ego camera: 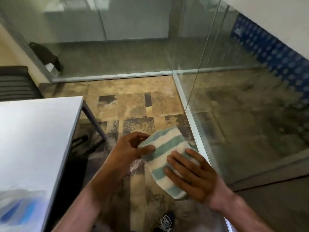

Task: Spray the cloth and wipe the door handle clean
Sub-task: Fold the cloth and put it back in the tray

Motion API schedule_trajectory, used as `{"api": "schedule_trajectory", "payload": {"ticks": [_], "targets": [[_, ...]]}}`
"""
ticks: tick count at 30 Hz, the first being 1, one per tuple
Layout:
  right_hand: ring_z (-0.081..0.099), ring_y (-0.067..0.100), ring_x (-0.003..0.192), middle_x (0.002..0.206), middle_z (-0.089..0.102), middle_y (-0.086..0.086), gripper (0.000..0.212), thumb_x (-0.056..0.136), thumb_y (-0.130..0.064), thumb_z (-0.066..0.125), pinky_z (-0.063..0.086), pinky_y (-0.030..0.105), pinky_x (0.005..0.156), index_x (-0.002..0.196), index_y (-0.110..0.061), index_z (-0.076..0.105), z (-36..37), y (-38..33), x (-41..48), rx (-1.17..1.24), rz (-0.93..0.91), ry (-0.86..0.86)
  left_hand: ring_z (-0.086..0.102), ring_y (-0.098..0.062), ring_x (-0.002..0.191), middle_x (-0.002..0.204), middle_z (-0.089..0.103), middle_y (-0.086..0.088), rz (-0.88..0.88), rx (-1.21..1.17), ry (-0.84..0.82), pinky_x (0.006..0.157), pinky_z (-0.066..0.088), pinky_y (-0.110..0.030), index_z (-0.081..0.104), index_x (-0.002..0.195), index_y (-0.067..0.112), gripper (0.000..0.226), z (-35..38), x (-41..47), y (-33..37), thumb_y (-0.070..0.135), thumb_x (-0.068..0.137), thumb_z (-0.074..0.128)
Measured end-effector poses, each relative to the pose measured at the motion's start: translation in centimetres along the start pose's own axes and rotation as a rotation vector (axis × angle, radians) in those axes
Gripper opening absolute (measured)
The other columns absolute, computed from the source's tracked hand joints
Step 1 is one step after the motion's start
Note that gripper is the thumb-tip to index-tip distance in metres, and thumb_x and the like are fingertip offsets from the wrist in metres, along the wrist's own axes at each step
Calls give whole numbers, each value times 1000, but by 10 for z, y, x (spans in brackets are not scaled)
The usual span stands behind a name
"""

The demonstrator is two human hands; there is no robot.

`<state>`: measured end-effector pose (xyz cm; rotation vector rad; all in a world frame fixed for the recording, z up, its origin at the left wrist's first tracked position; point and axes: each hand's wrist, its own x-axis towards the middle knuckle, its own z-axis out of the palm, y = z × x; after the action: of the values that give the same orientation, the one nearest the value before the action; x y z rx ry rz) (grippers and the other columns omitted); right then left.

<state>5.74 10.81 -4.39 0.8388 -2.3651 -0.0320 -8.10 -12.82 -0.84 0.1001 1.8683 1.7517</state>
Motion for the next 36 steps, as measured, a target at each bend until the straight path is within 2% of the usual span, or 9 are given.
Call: {"api": "schedule_trajectory", "payload": {"ticks": [4,7,9,12,14,18,21,26,36], "targets": [[53,29,144,147,61,13,35,101,-17,72,49,57,110,134,-7,69,4,-22,32,90,-86,-11,76,-15,103,107,79,3,97,136,88,89,60,-31,75,113,22,53,-43,-43,-8,28,65,99],[54,31,142,145,62,16,33,111,-19,50,49,61,109,133,-4,69,6,-44,59,162,-155,-17,70,-1,106,111,72,19,218,341,124,84,57,-20,60,131,53,60,-74,-81,-21,42,77,84],[51,33,144,148,59,17,34,112,-18,47,47,63,109,135,-3,67,8,-64,77,190,-203,-24,63,2,121,131,59,29,338,508,105,90,59,-22,43,143,66,61,-94,-112,-34,45,94,72],[50,36,145,149,57,19,33,111,-12,47,46,65,109,137,-1,65,12,-96,100,265,-238,7,27,-15,159,171,22,13,562,788,108,121,44,-47,28,161,49,74,-121,-160,-65,26,100,63],[50,37,145,149,57,20,34,111,-12,46,46,65,110,138,-1,64,12,-120,118,353,-258,17,14,-27,164,177,13,-4,710,938,194,126,33,-56,26,166,29,86,-133,-193,-87,12,93,68],[48,38,146,151,56,21,36,109,-11,49,44,64,112,141,0,61,11,-173,143,495,-307,24,32,-28,158,169,35,-14,866,1179,409,119,44,-57,39,160,11,76,-137,-256,-124,25,96,77],[47,39,147,153,53,21,39,113,-14,39,43,63,115,144,1,58,9,-210,159,559,-380,21,48,-26,149,155,53,-16,974,1202,620,115,50,-50,58,146,3,57,-146,-299,-147,13,94,80],[49,37,146,153,54,21,38,107,-7,51,43,62,114,143,2,58,15,-267,183,649,-496,35,60,-24,139,146,63,-16,933,1232,809,105,58,-44,68,135,2,32,-159,-363,-169,13,105,64],[56,32,139,149,59,18,57,90,-12,81,47,60,109,143,-4,61,60,-342,230,692,-532,97,67,-24,129,136,70,-12,654,1299,1110,97,62,-42,74,127,4,29,-183,-427,-188,7,98,71]]}}
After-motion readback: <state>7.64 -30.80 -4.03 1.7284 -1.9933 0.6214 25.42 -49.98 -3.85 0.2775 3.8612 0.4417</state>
